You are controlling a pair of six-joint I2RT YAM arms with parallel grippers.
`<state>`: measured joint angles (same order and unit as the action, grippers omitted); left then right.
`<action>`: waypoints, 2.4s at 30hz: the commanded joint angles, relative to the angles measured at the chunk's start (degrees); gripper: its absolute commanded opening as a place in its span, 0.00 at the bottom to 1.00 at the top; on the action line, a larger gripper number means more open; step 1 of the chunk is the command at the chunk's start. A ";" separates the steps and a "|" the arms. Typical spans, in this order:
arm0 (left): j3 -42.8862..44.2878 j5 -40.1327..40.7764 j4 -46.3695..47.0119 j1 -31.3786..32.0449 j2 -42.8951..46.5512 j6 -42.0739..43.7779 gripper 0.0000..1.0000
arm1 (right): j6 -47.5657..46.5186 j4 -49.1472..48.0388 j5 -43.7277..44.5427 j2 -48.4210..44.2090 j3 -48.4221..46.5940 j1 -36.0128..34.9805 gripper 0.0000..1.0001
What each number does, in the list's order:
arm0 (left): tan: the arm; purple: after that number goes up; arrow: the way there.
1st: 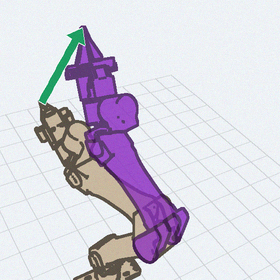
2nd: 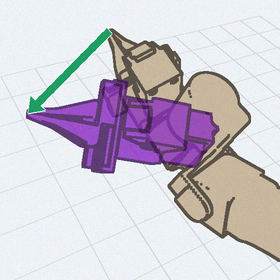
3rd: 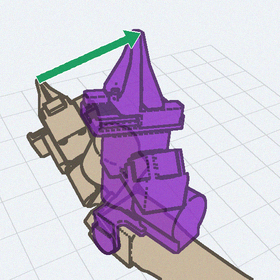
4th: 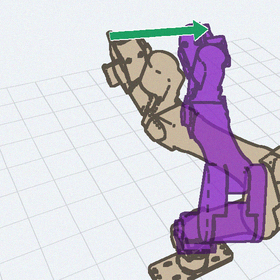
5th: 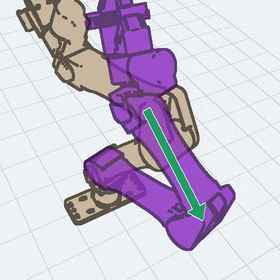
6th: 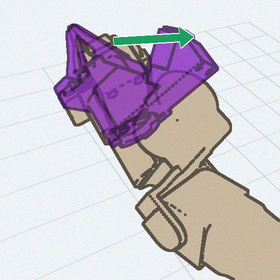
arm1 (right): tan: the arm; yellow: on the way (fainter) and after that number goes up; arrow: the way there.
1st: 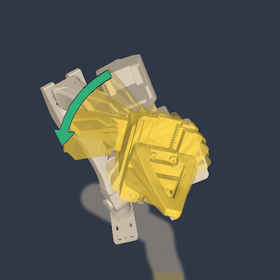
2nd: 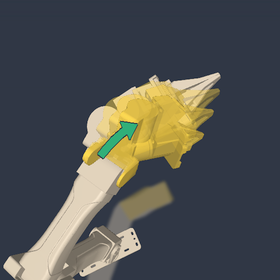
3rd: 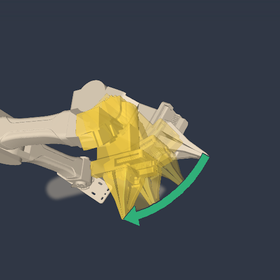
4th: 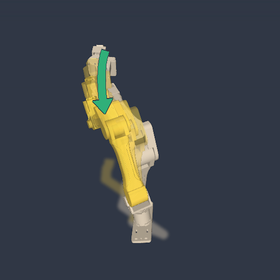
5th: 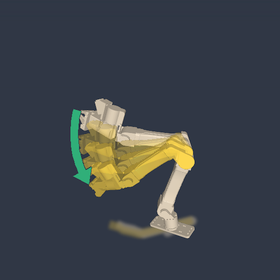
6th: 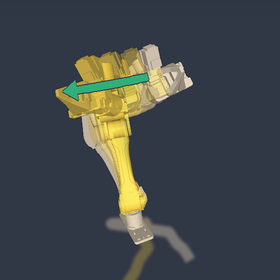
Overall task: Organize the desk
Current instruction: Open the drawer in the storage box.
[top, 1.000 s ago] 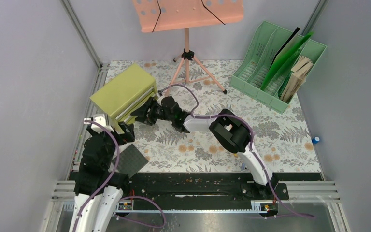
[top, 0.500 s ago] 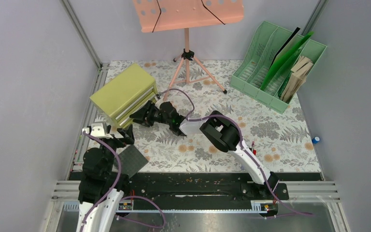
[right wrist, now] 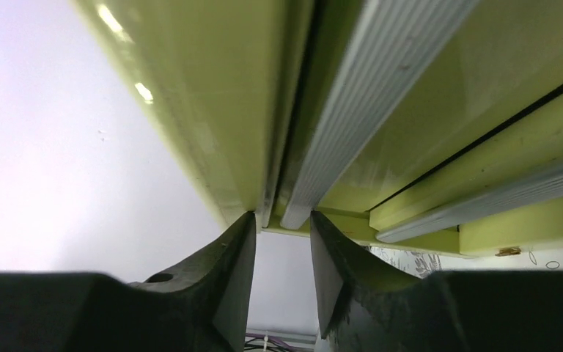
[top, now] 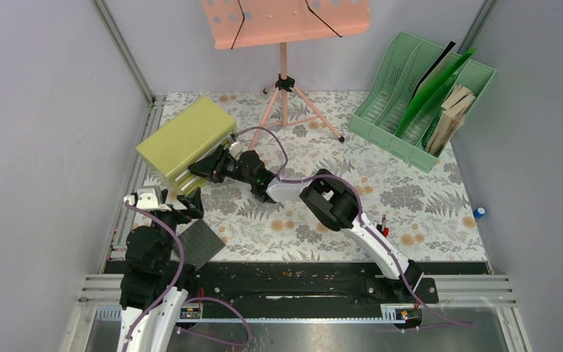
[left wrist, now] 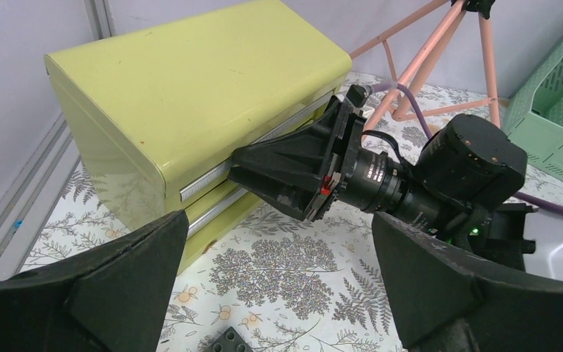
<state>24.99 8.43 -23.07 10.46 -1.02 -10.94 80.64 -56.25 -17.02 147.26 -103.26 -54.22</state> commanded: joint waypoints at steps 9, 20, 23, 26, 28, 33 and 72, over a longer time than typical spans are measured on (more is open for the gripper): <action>1.86 3.94 4.06 0.15 4.67 1.41 0.99 | 2.04 -1.95 3.66 2.34 -2.11 -0.44 0.38; 6.47 2.03 -0.47 0.10 3.31 3.55 0.99 | 2.22 -3.39 4.51 4.17 -5.10 -0.21 0.41; 5.23 1.95 -1.37 0.13 4.46 2.40 0.99 | 2.31 -4.80 4.75 4.35 -5.13 -0.16 0.39; 3.91 1.93 -2.07 0.15 6.07 2.07 0.99 | 1.79 -5.76 5.13 3.84 -4.20 -0.10 0.36; 3.47 1.86 -2.22 0.17 7.21 2.13 0.99 | 1.52 -7.28 5.49 3.48 -3.35 -0.03 0.36; 2.87 1.46 -3.34 0.15 9.03 2.88 0.99 | 0.99 -8.95 5.38 3.30 -3.17 0.03 0.36; 2.86 1.57 -3.46 0.16 5.66 -1.60 0.99 | -1.91 -12.37 6.94 -1.66 5.20 0.10 0.00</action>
<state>27.94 7.33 -27.51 10.46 -0.40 -10.20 82.30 -65.65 -10.79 149.47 -99.66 -54.26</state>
